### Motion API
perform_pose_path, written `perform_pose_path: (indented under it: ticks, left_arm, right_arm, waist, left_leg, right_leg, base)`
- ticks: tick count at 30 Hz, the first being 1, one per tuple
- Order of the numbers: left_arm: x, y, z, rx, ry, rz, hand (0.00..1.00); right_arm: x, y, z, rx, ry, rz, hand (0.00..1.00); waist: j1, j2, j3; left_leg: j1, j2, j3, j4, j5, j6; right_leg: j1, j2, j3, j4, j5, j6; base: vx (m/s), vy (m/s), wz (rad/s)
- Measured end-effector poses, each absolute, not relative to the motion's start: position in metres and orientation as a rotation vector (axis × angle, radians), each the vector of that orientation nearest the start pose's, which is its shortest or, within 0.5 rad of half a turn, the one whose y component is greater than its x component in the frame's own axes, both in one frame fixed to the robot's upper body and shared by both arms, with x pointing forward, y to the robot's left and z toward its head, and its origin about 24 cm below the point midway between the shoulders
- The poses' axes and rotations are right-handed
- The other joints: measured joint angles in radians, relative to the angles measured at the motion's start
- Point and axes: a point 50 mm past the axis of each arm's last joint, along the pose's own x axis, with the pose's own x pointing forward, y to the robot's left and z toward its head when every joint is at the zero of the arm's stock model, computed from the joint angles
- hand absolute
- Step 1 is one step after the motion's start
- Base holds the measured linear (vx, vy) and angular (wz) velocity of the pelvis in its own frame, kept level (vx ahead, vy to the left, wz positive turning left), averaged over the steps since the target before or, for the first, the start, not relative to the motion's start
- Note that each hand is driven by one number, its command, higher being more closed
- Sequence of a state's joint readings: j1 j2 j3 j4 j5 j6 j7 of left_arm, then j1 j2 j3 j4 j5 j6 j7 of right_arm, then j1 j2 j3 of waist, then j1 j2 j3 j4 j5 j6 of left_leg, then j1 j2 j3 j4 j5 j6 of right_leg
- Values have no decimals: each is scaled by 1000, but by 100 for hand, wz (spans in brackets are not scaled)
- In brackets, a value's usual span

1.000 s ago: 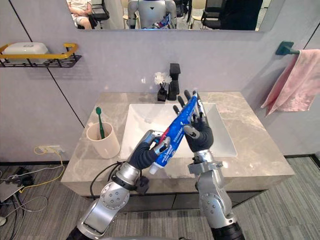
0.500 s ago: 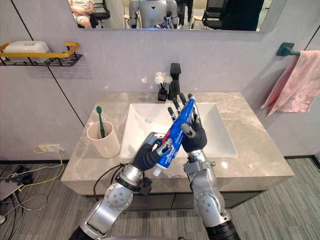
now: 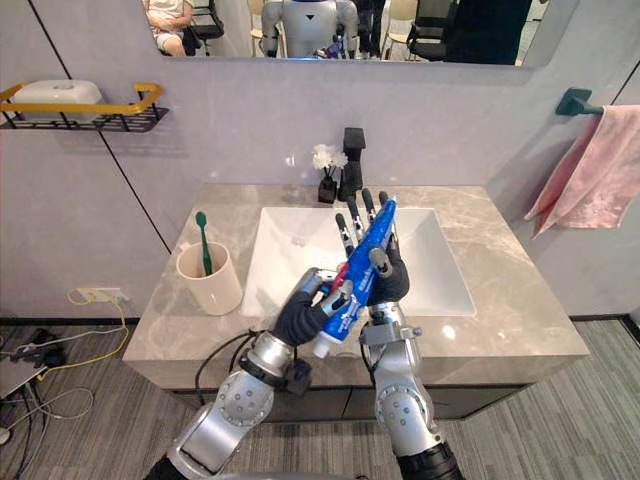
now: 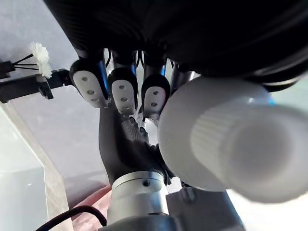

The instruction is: Organize washtable

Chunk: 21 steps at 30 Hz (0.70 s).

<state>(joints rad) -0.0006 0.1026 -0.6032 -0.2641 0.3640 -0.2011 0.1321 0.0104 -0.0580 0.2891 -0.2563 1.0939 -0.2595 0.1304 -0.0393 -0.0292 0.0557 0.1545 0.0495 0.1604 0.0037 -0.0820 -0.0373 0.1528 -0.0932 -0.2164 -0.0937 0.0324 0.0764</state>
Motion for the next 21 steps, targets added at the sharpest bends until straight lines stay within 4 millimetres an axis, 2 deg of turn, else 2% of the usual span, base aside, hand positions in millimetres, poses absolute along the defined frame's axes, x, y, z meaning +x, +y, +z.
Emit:
perform_pose_path:
  ticks: [10,15,21]
  left_arm:
    - [201,28,109,270,-540,-464,100]
    - [204,30,106,280,-525,-453,100]
    - [204,31,106,281,-521,-449,100]
  right_arm:
    - [236,-104,109,1100,-337,369,0]
    - [234,-96,99,1101,-273,380,0]
    - [233,-93,96,1105,-254,387,0]
  waist:
    - [1,-1,0]
    - [2,-4,0]
    - [2,-10,-4]
  left_leg:
    - [0,1,1,0,0,0]
    - [1,1,2,0,0,0]
    - [0,1,2,0,0,0]
  right_leg:
    - [0,1,0,0,0,0]
    - [0,1,1,-1,0,0]
    - [0,1,0,-2,0,0]
  base:
    - [0,0,0]
    - [0,0,0]
    - [0,0,0]
